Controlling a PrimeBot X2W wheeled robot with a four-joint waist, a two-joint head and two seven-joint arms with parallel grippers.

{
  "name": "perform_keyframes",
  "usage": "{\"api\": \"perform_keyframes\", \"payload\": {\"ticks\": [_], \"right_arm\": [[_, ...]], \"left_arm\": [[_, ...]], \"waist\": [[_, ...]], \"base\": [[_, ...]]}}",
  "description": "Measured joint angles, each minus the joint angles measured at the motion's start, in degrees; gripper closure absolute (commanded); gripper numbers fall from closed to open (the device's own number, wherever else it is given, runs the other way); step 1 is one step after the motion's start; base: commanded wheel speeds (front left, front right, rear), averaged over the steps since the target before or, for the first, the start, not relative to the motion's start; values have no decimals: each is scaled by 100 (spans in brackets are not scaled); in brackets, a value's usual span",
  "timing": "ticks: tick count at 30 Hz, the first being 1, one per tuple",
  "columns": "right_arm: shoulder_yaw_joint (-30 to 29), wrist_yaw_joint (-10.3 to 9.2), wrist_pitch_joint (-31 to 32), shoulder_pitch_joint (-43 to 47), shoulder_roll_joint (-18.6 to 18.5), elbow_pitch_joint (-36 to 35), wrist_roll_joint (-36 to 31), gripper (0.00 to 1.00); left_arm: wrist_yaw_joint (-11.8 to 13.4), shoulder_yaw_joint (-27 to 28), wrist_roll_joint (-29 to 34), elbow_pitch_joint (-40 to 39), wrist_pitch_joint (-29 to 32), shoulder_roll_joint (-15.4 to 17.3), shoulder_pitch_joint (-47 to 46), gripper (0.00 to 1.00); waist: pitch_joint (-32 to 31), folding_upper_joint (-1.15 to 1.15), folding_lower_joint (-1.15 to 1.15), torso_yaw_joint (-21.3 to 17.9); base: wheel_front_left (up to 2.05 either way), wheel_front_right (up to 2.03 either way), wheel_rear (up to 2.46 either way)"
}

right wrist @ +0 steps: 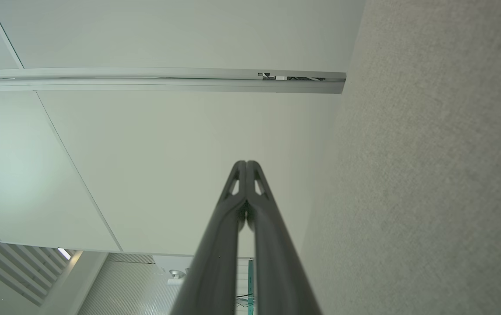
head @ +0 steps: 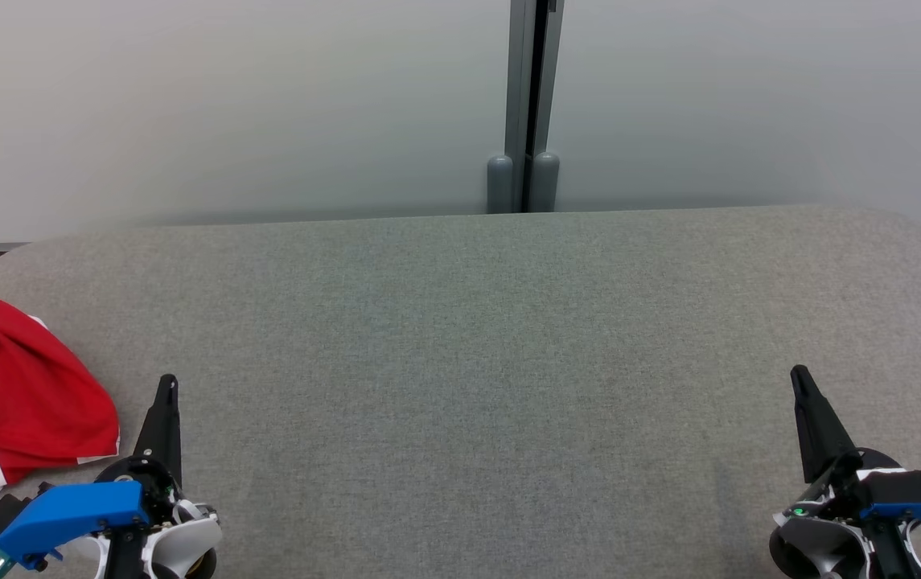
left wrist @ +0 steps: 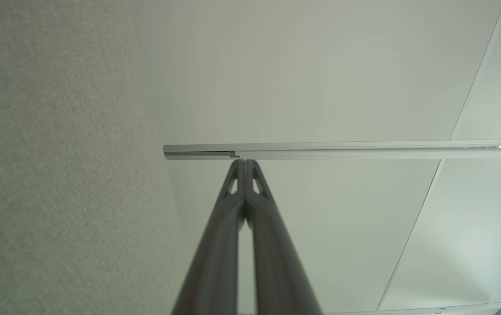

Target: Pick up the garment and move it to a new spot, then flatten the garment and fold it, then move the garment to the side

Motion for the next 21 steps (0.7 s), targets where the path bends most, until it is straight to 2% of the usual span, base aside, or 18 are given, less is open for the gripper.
{"api": "perform_keyframes", "payload": {"ticks": [21], "right_arm": [[0,0,0,0,0,0,0,100]], "left_arm": [[0,0,0,-1,0,0,0,100]], "waist": [[0,0,0,0]], "base": [[0,0,0]]}}
